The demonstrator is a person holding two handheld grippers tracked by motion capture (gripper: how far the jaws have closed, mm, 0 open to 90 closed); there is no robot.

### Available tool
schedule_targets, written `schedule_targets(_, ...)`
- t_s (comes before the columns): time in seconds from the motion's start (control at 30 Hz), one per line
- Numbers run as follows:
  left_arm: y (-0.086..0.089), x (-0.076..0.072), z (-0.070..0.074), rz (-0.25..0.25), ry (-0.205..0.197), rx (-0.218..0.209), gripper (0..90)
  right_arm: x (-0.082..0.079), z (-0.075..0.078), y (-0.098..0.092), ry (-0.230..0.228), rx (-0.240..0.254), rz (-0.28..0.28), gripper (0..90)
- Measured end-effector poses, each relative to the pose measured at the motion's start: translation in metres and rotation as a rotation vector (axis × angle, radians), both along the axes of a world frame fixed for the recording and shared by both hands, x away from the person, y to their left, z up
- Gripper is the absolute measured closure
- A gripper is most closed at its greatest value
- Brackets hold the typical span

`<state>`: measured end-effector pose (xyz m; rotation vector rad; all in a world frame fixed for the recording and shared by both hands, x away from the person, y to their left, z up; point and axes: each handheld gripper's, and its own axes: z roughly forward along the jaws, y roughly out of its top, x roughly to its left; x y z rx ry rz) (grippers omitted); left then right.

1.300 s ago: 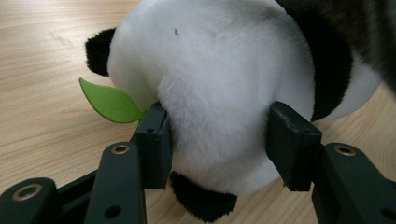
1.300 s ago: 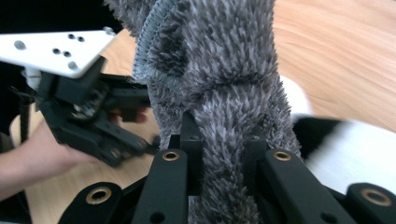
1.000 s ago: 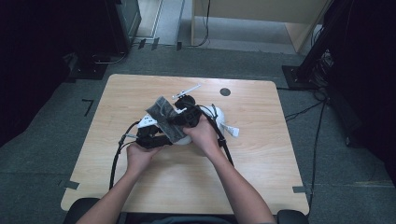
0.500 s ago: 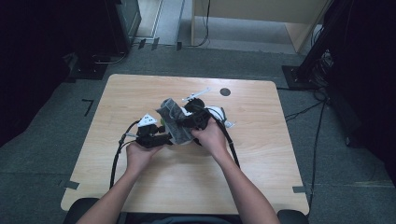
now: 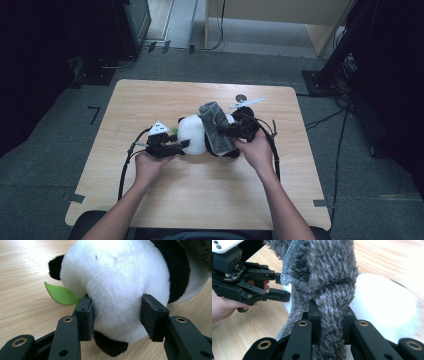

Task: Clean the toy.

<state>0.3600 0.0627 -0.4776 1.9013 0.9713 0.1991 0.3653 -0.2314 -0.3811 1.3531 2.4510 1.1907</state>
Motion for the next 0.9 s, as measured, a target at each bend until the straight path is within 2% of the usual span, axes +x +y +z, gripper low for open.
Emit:
schedule_targets(0.23,0.0,0.0,0.0,-0.004,0.0,0.0,49.6,-0.008,-0.004,-0.034,0.009,0.025,-0.067,77.3)
schedule_targets(0.43,0.0,0.0,-0.001,-0.002,0.001,-0.006,49.5,-0.013,-0.014,-0.056,0.021,0.034,-0.117,77.4)
schedule_targets(0.6,0.001,0.001,-0.001,-0.002,0.003,-0.011,49.5,-0.014,-0.023,-0.07,0.034,0.031,-0.146,77.5)
schedule_targets(0.77,0.001,0.001,-0.001,-0.003,0.0,-0.01,49.6,-0.017,-0.033,-0.077,0.039,0.074,-0.166,77.6)
schedule_targets(0.9,0.0,0.001,-0.001,-0.001,-0.001,-0.012,49.5,-0.016,-0.032,-0.082,0.039,0.046,-0.175,77.9)
